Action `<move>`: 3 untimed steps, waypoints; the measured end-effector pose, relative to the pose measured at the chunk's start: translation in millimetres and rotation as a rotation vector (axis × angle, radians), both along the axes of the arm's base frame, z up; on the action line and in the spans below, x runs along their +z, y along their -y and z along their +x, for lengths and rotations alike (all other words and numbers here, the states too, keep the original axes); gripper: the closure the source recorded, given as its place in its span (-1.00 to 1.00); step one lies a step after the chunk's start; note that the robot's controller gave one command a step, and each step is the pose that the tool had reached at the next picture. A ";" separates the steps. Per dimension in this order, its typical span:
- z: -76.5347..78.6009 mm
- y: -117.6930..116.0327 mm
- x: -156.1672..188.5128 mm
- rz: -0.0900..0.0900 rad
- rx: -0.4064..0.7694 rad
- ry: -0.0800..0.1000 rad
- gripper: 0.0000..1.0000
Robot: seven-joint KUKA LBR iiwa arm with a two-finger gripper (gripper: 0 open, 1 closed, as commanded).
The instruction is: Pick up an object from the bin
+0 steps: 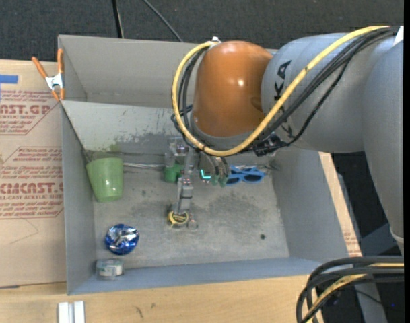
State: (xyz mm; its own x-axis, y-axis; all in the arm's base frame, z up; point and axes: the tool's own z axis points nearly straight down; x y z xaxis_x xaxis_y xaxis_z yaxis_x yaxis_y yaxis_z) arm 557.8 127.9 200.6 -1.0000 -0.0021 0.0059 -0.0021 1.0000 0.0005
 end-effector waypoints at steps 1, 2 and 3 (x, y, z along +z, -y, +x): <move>-53.1 39.5 -80.4 0.001 0.415 -0.002 -1.00; -4.6 36.6 -132.6 0.002 0.435 0.007 -1.00; -5.5 36.3 -129.6 0.002 0.435 0.005 1.00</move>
Offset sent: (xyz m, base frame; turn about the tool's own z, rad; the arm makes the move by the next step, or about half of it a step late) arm -0.0510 -0.0386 -0.0773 -0.4145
